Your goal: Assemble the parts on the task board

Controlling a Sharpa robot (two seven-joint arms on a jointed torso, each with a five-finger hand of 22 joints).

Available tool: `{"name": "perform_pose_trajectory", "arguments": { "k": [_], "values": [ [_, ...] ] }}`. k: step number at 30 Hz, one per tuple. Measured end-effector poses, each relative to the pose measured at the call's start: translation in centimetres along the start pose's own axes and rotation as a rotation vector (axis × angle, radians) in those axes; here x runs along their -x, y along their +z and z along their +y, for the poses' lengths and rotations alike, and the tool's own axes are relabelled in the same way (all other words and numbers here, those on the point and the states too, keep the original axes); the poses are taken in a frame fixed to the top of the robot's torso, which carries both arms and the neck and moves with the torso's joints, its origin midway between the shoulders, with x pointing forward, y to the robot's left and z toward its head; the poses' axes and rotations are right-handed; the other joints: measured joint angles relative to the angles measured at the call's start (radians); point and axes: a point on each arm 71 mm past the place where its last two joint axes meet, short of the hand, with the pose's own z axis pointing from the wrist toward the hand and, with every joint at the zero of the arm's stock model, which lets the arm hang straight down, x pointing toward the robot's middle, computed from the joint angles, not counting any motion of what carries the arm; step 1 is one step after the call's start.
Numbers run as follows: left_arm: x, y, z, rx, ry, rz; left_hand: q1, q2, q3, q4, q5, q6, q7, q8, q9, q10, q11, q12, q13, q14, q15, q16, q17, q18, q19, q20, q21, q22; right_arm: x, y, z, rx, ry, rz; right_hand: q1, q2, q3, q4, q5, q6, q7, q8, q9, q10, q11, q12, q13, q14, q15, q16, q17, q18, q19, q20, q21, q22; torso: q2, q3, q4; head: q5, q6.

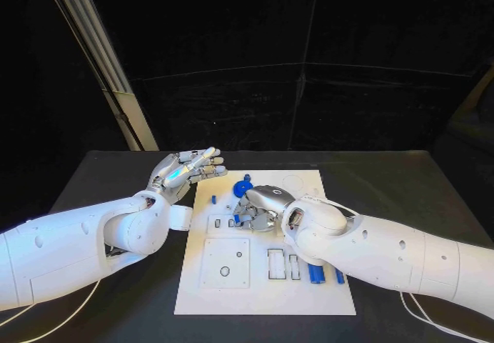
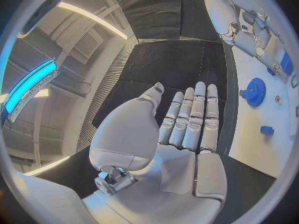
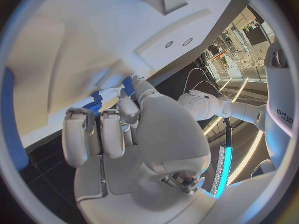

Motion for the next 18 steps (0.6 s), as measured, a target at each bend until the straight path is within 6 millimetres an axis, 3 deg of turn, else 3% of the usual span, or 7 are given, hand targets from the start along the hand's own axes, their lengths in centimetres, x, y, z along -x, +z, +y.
{"name": "perform_pose_trajectory", "arguments": {
  "k": [11, 18],
  "values": [
    [0.01, 0.00, 0.00, 0.000, -0.001, 0.001, 0.000, 0.000, 0.000, 0.000, 0.000, 0.000, 0.000, 0.000, 0.000, 0.000, 0.000, 0.000, 0.000, 0.000, 0.000, 0.000, 0.000, 0.000, 0.000, 0.000, 0.000, 0.000, 0.08, 0.06, 0.06, 0.000, -0.027, 0.016, -0.012, -0.012, 0.007, -0.004, -0.006, 0.000, 0.000, 0.000, 0.001, -0.004, 0.004, -0.015, -0.007, 0.000, 0.000, -0.004, 0.000, 0.000, 0.000, 0.000, 0.000, 0.000, 0.000, -0.0006, 0.0004, 0.004, -0.004],
    [0.04, -0.01, -0.01, 0.000, -0.001, 0.001, 0.000, 0.000, -0.003, -0.003, 0.000, 0.000, 0.000, 0.000, 0.000, 0.000, 0.000, 0.000, 0.000, 0.000, 0.000, 0.000, 0.000, 0.000, 0.000, 0.000, 0.000, -0.001, 0.11, 0.04, 0.15, -0.003, -0.044, 0.018, -0.035, -0.035, 0.016, 0.000, -0.008, 0.001, -0.001, -0.013, 0.012, -0.018, 0.011, -0.030, -0.019, 0.000, 0.000, -0.010, 0.000, 0.000, -0.002, 0.002, 0.000, 0.000, 0.000, -0.0006, 0.0008, 0.006, -0.005]
  ]
}}
